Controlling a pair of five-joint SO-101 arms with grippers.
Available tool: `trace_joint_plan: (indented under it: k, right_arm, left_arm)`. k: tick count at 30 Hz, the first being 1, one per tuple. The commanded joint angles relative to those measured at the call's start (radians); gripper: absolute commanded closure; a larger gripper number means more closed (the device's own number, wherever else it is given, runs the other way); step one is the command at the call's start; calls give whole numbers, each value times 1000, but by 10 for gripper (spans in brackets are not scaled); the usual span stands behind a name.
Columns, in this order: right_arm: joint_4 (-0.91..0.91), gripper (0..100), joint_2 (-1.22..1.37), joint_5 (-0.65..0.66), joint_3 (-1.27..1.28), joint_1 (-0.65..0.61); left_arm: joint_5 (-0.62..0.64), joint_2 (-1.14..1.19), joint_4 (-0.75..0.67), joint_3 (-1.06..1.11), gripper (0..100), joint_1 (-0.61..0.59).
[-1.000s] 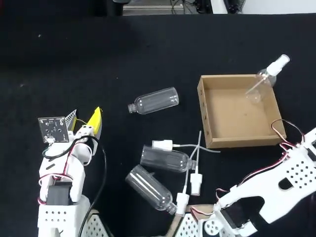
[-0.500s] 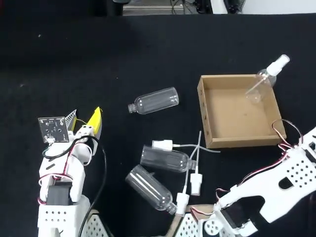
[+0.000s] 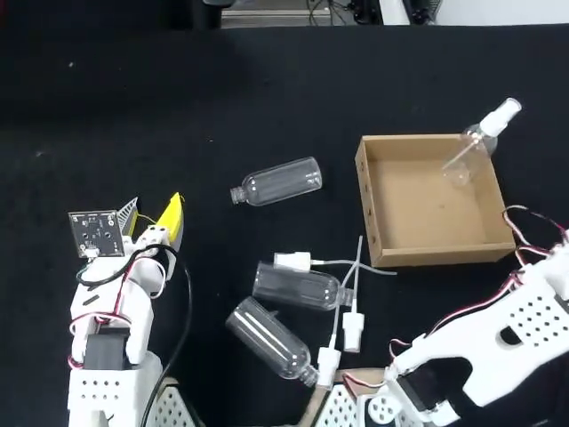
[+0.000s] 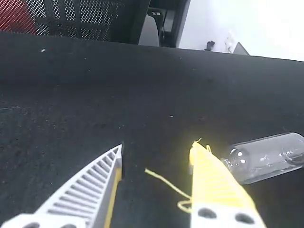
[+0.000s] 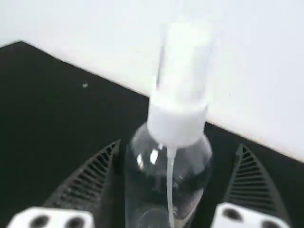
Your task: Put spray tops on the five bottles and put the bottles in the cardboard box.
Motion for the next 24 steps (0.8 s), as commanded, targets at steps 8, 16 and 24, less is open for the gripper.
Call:
trace_joint_plan:
  k: [8,16,24]
  right_arm:
    - [6,698,-94,-12,-15,-23]
    - [5,788,-93,-11,-15,-21]
    - [-75,989,-99,-18,-1,-14]
  left_arm:
    - [5,-15,3,24,791,-12]
    - [5,-15,3,24,791,-12]
    - [5,-15,3,24,791,-12]
